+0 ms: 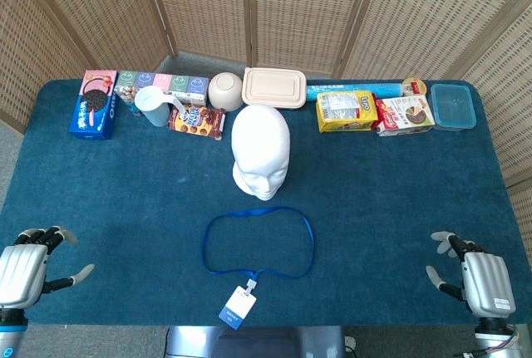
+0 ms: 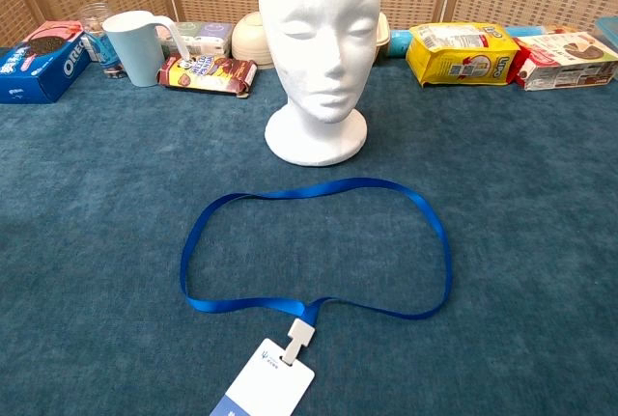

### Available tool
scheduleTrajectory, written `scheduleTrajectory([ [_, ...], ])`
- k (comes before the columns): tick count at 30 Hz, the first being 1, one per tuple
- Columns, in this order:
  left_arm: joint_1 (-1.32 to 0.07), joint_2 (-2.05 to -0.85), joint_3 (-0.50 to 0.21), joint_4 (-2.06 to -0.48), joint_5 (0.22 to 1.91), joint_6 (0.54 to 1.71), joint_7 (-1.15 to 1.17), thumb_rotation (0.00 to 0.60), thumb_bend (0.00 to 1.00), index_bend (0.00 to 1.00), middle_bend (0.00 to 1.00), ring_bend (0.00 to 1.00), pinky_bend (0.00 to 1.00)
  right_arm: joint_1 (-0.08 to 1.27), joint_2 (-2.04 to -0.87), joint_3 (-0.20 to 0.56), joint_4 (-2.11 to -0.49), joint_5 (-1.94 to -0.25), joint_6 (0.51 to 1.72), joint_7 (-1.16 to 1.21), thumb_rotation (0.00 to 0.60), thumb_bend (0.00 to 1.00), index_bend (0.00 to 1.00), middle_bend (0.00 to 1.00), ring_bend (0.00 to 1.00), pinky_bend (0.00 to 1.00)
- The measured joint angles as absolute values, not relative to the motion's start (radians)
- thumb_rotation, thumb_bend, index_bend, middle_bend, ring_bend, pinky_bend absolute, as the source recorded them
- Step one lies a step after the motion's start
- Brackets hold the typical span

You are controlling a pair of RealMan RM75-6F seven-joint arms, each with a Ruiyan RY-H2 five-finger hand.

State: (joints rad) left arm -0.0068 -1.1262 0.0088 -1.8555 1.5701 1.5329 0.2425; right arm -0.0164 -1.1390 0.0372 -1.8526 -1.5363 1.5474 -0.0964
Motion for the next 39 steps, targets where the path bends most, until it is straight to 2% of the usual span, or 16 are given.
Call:
scheduleTrajectory([
  [14,-0.012,-1.104,0.001,-1.871,1.577,1.541,0.246,0.397,0.15,0.45,0.42,0.41,0.30,-0.006,-1.136,0.037,-1.850,-1.550,1.537,-0.059,0.600,0.28,0.34,0.50,0.51,0.54],
  [17,-0.016,-1.094,-0.004,-1.878,1.578,1.542,0.248,0.397,0.15,0.45,0.42,0.41,0.30,0.000,-1.132,0.031,-1.856,-1.556,1.524,-0.038,0.600,0.28,0.34,0.51,0.53,0.57],
  [23,-0.027,-1.068,-0.014,-1.900,1.588,1.543,0.251,0.397,0.15,0.45,0.42,0.41,0.30,0.038,-1.114,0.010,-1.872,-1.614,1.460,0.055,0.600,0.28,0.35,0.55,0.60,0.60],
  [26,-0.032,-1.049,-0.019,-1.913,1.595,1.544,0.244,0.393,0.15,0.45,0.42,0.41,0.30,0.076,-1.108,0.004,-1.875,-1.659,1.421,0.106,0.600,0.28,0.36,0.63,0.65,0.60],
  [29,-0.032,-1.022,-0.021,-1.924,1.601,1.551,0.238,0.391,0.15,0.45,0.42,0.41,0.30,0.134,-1.112,0.010,-1.870,-1.701,1.372,0.131,0.599,0.28,0.37,0.74,0.75,0.69],
  [31,-0.031,-1.010,-0.021,-1.930,1.605,1.555,0.235,0.392,0.15,0.45,0.42,0.41,0.30,0.167,-1.120,0.020,-1.862,-1.711,1.344,0.135,0.600,0.28,0.39,0.84,0.88,0.82],
  [33,-0.030,-1.002,-0.019,-1.933,1.611,1.557,0.236,0.395,0.15,0.45,0.42,0.41,0.30,0.189,-1.135,0.033,-1.849,-1.714,1.328,0.125,0.600,0.28,0.40,0.88,0.95,0.90],
  [36,-0.029,-0.986,-0.015,-1.934,1.622,1.560,0.241,0.393,0.15,0.45,0.42,0.41,0.30,0.214,-1.156,0.043,-1.827,-1.720,1.305,0.099,0.600,0.28,0.41,0.92,1.00,0.98],
  [39,-0.030,-0.964,-0.015,-1.939,1.626,1.560,0.248,0.392,0.15,0.45,0.42,0.41,0.30,0.264,-1.171,0.046,-1.797,-1.737,1.250,0.094,0.600,0.28,0.41,0.96,1.00,1.00],
])
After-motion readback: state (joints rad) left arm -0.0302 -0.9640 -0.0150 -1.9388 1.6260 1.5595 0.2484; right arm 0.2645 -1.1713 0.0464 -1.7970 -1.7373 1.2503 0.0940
